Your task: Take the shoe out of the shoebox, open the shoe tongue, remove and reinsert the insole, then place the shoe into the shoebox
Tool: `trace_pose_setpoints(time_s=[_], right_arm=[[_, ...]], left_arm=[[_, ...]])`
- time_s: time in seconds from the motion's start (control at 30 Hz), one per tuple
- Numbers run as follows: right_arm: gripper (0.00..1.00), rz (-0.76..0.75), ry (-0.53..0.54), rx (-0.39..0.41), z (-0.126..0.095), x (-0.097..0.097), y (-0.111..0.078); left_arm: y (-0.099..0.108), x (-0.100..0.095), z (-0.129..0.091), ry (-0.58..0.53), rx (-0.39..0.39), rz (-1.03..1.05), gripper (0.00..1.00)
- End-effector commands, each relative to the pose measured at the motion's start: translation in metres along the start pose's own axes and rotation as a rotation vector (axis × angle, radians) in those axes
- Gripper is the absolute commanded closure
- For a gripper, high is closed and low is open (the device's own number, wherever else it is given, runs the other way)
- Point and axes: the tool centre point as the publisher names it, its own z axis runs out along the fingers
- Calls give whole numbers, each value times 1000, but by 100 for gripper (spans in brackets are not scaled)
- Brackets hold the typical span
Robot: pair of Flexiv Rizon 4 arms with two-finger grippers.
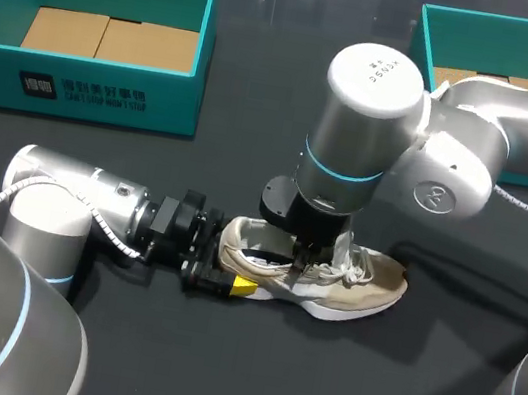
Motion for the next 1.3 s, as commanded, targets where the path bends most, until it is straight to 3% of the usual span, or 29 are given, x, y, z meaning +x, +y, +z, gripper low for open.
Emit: trace_pose_setpoints(time_s=[0.03, 0.23, 0.43, 0.5, 0.77, 1.3], right_arm=[[52, 3, 57, 7, 21, -1, 4], [63, 16, 126, 26, 31, 13, 1], [85, 25, 168, 52, 37, 26, 0], [100, 26, 178, 51, 38, 29, -1], [100, 15, 174, -6, 27, 27, -4], [100, -95, 112, -279, -16, 22, -22]], left_arm=[[2, 1, -1, -1, 1, 0, 100], [2, 1, -1, -1, 1, 0, 100], [2, 1, -1, -1, 1, 0, 100], [2, 1, -1, -1, 1, 0, 100], [2, 1, -1, -1, 1, 0, 100], [2, 1, -1, -1, 1, 0, 100]])
